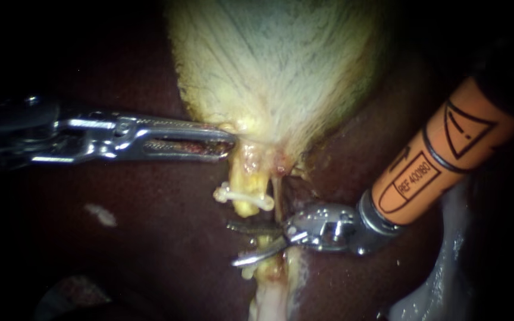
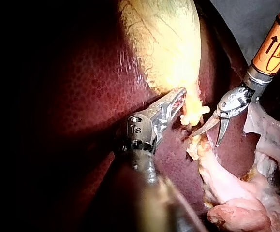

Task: Go back from the cut left tube

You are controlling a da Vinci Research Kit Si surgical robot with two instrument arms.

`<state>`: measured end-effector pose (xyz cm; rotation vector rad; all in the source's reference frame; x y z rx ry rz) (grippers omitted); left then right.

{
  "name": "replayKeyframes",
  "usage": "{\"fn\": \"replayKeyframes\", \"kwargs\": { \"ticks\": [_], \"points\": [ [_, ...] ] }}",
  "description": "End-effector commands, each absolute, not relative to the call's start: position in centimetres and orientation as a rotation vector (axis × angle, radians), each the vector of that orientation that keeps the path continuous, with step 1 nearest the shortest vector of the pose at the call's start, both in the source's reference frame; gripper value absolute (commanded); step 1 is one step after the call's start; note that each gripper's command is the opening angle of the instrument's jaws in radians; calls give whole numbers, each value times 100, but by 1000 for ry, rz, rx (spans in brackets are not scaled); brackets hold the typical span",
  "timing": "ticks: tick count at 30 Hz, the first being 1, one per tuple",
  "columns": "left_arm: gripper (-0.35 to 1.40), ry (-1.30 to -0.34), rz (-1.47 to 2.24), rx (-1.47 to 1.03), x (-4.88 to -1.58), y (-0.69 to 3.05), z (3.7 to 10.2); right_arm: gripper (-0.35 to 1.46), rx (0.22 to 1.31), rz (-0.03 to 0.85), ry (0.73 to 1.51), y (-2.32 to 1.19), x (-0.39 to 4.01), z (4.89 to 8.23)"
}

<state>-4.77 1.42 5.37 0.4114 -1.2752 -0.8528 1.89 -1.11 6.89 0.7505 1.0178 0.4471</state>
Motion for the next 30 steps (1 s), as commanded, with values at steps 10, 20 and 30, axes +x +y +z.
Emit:
{"fn": "replayKeyframes", "kwargs": {
  "ticks": [10,20,30],
  "points": [
    [-35,-1275,-853,412,-477,142,538,111,685,392,1051,-96,131,670],
    [-35,-1275,-853,411,-478,142,538,143,398,259,1096,-49,97,655],
    [-35,-1275,-853,411,-478,142,537,143,290,207,1134,-25,76,639]
  ]
}}
